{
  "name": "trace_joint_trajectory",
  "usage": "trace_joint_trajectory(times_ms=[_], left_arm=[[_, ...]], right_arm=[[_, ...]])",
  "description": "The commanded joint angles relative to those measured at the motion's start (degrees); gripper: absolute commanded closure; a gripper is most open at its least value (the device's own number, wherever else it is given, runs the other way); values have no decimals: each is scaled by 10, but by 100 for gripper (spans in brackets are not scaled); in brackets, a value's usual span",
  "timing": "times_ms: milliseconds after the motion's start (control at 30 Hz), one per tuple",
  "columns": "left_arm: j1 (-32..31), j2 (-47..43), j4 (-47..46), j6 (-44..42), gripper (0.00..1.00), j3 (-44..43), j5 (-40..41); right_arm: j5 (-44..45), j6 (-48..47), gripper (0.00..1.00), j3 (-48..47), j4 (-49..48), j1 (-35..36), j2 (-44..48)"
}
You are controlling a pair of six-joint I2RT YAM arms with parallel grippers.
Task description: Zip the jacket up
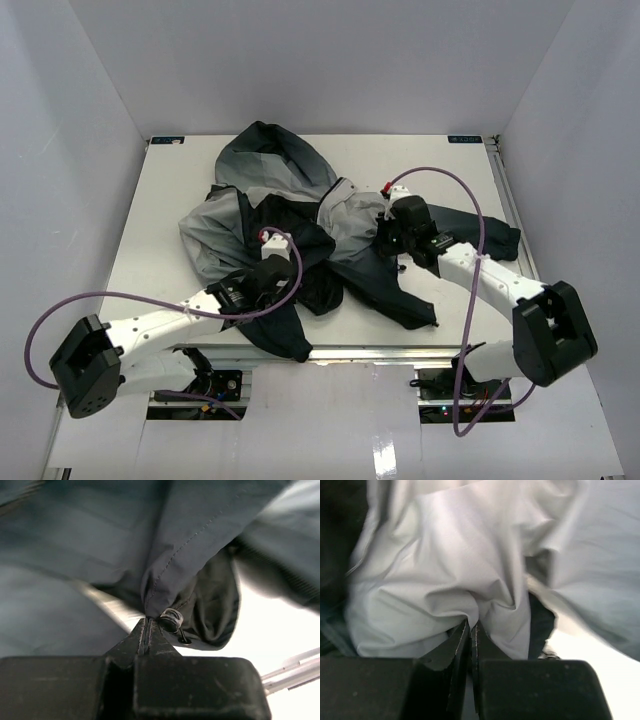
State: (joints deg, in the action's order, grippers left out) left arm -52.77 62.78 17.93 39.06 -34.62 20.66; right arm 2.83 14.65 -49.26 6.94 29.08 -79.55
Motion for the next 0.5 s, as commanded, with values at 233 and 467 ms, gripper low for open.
trace_joint_trajectory(times_ms=[233,467], left_arm=[[-4,-107,116,103,100,51,45],[-5,-192,179,165,100,53,98]], right_arm=[[71,42,92,-42,5,-90,19],[67,51,92,-41,21,-91,84]])
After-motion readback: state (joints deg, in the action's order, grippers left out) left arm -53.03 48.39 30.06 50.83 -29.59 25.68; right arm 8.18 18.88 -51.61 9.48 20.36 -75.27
